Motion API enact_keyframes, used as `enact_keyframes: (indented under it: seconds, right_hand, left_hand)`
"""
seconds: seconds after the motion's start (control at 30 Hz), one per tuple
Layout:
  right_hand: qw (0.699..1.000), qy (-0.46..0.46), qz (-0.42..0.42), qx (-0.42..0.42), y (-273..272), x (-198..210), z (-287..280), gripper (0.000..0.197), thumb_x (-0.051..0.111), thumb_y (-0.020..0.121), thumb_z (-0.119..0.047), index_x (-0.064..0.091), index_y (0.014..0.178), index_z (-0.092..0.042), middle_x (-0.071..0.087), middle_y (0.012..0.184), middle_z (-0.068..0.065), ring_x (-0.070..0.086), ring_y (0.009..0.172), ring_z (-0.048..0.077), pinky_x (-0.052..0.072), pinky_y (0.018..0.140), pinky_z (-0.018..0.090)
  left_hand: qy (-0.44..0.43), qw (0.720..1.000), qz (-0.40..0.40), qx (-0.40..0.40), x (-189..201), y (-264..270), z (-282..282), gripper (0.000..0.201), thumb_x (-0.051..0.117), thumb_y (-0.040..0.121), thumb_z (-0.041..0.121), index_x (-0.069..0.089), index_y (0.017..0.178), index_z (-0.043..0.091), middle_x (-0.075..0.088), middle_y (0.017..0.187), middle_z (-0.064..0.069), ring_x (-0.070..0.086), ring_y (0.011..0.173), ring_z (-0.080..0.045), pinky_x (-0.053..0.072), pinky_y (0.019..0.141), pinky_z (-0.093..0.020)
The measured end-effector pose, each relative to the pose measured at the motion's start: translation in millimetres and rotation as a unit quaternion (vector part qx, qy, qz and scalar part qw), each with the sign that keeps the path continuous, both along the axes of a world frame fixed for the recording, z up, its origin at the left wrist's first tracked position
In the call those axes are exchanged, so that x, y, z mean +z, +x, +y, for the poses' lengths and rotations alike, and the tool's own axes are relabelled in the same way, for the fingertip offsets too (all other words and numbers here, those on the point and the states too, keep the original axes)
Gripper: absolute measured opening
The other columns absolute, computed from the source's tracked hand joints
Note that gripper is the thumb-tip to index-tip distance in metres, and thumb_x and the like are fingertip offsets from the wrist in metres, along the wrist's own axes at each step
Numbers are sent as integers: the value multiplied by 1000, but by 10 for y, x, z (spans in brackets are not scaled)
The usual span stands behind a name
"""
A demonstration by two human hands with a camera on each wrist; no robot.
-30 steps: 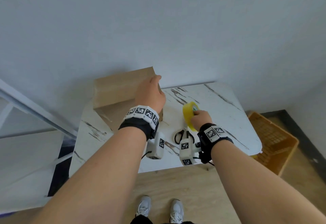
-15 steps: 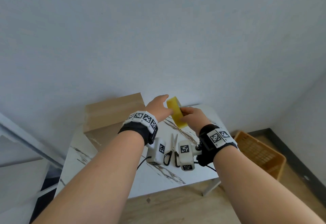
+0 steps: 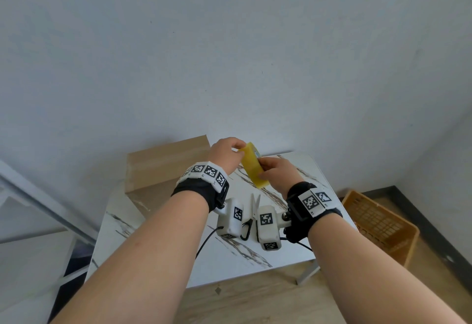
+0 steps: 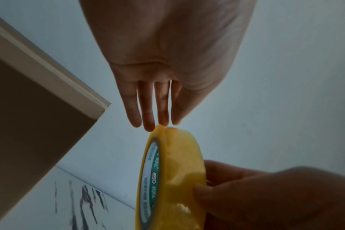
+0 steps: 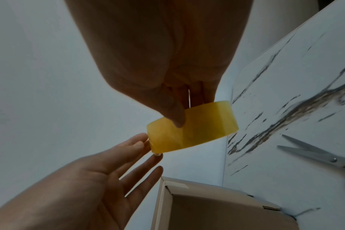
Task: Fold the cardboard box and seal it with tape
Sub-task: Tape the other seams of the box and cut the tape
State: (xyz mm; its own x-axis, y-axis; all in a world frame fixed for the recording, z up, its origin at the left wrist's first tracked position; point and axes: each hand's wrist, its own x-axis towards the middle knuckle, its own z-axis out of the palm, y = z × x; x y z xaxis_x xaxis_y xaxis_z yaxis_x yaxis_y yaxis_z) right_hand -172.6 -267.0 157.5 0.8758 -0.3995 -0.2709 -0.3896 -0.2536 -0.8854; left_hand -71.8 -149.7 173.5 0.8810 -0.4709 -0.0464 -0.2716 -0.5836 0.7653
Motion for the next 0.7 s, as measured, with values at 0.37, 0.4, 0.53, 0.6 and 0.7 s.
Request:
enact_keyframes:
  seconds: [0.37, 0.4, 0.53, 0.6, 0.7]
  right_hand:
    - [998, -42, -33, 21, -6, 81, 68, 55, 48, 83, 9, 57, 133, -15, 63, 126, 6, 58, 102, 19, 43, 76, 20]
    - [998, -50, -33, 23, -7, 88, 69, 55, 47, 84, 8, 57, 133, -15, 63, 127, 7, 57, 98, 18, 43, 73, 18]
    - [997, -71, -26, 20, 9, 75, 85, 54, 46, 87, 5, 54, 136, -17, 59, 132, 5, 56, 116, 23, 39, 85, 21]
    - [996, -78, -25, 19, 20, 56, 85, 55, 46, 87, 4, 53, 137, -17, 58, 134, 6, 55, 119, 24, 39, 86, 22]
    - [995, -91, -21, 21, 27, 37, 76, 55, 46, 87, 4, 53, 138, -17, 57, 135, 6, 54, 120, 24, 39, 87, 22]
  left_hand:
    - [-1, 998, 20, 54, 106, 78, 101, 26, 55, 93, 17, 68, 114, 9, 68, 113, -11, 64, 104, -31, 51, 94, -38]
    - [0, 998, 14, 58, 115, 78, 97, 24, 56, 92, 16, 70, 110, 9, 70, 110, -12, 65, 103, -30, 51, 92, -35]
    - [29, 996, -27, 81, 124, 63, 76, 20, 58, 91, 17, 73, 102, 11, 71, 108, -6, 65, 99, -24, 47, 81, -24]
    - [26, 996, -28, 84, 119, 48, 69, 19, 57, 91, 16, 74, 98, 13, 72, 106, -5, 65, 97, -23, 46, 78, -23]
    - [28, 996, -25, 81, 112, 38, 67, 18, 58, 90, 16, 74, 97, 13, 72, 104, -4, 66, 95, -22, 44, 74, -22]
